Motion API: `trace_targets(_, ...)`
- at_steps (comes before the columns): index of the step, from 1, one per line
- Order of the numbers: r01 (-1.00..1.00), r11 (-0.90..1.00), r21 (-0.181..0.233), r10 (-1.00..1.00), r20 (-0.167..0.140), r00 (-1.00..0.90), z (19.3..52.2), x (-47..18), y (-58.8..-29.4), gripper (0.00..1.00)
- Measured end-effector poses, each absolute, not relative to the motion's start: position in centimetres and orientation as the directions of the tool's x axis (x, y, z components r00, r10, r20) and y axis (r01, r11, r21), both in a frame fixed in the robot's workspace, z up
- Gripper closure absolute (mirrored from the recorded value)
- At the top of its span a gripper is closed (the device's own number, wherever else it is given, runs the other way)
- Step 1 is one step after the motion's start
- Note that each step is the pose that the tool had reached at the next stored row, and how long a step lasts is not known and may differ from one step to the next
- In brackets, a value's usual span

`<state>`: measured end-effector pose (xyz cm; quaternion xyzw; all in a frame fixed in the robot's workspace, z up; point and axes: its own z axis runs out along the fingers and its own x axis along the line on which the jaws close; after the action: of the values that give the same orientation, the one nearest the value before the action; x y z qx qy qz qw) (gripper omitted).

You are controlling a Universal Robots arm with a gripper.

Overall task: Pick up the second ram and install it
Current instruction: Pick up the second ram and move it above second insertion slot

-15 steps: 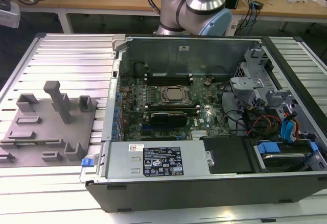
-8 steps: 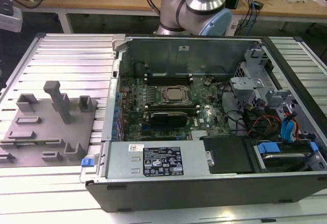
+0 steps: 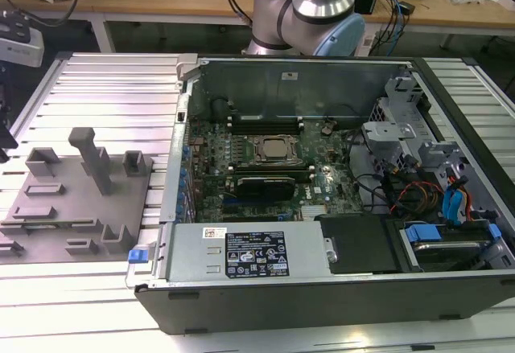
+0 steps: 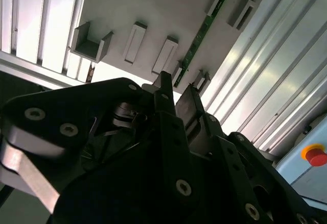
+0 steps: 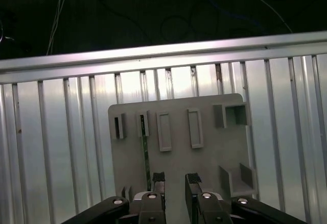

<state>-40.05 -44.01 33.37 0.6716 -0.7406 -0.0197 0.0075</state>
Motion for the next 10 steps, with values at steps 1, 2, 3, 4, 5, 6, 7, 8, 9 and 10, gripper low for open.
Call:
trace_targets(1,-0.994,0.097,0.039,-0.995,-0.015,-0.098,33.29,-40.06,-44.01,0.70)
trace_targets(2,-0.994,0.097,0.039,-0.995,-0.015,-0.098,33.20,-40.05,-44.01,0.70)
trace_targets(3,-0.994,0.097,0.039,-0.995,-0.015,-0.098,33.11,-40.05,-44.01,0.70)
trace_targets(4,-0.994,0.097,0.039,-0.995,-0.015,-0.098,33.03,-40.05,-44.01,0.70)
trace_targets(5,-0.994,0.097,0.039,-0.995,-0.015,-0.098,32.96,-40.05,-44.01,0.70)
trace_targets(6,-0.994,0.097,0.039,-0.995,-0.015,-0.098,32.91,-40.05,-44.01,0.70)
trace_targets(7,-0.994,0.097,0.039,-0.995,-0.015,-0.098,32.79,-40.05,-44.01,0.70)
trace_targets(8,-0.994,0.097,0.039,-0.995,-0.015,-0.098,32.65,-40.05,-44.01,0.70)
trace_targets(9,-0.994,0.097,0.039,-0.995,-0.015,-0.098,32.56,-40.05,-44.01,0.70)
trace_targets(10,-0.994,0.097,0.039,-0.995,-0.015,-0.098,32.42,-40.05,-44.01,0.70)
